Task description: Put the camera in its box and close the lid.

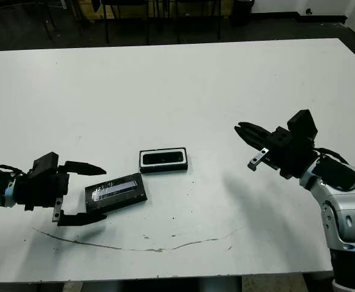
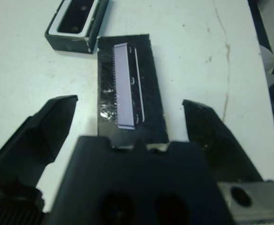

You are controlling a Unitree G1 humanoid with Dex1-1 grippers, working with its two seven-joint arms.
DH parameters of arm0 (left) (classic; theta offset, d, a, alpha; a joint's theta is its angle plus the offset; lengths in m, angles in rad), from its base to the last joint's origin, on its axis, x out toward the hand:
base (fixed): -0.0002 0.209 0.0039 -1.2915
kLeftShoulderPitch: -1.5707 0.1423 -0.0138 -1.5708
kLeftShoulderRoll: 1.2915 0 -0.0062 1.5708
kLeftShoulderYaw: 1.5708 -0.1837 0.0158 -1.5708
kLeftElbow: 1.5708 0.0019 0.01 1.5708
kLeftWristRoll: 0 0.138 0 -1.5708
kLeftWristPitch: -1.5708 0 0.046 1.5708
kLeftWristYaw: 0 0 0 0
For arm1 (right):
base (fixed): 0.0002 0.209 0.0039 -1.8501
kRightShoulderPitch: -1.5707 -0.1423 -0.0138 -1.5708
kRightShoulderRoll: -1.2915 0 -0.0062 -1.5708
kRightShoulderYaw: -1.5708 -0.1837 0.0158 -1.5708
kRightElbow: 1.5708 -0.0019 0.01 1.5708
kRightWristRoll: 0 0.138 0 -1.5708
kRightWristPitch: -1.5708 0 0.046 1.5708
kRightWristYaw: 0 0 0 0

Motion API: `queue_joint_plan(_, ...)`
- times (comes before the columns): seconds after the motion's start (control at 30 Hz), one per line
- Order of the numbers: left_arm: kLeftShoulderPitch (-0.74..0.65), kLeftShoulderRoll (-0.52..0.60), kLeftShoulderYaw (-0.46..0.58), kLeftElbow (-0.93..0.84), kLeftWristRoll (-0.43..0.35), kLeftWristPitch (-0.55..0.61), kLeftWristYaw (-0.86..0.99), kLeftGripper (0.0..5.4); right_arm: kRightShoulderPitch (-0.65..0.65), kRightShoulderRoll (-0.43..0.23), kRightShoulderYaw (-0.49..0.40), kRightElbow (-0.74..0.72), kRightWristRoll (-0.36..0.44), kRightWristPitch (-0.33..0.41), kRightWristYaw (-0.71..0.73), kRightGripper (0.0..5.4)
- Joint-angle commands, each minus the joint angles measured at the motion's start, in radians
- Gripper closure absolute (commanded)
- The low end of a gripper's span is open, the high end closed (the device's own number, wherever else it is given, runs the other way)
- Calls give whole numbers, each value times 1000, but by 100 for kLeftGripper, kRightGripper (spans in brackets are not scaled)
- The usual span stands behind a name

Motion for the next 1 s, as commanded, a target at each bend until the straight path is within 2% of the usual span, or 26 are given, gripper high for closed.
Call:
queue_joint_plan(0.03,6,-2,-20,25,3,34,-14,2,10,-18,3,7,-5,7,2,540)
queue_joint_plan(0.4,25,-36,-26,78,-9,39,-25,2,8,-12,0,28,3,-15,21,540)
queue_joint_plan(0.6,63,-61,10,65,-56,125,32,2,13,-14,1,21,-2,-9,12,540)
queue_joint_plan(0.7,100,-100,41,47,-90,142,87,31,12,-12,2,29,-1,-23,20,540)
queue_joint_plan(1.0,153,-167,81,42,-113,43,116,199,16,-5,2,28,0,-11,8,540)
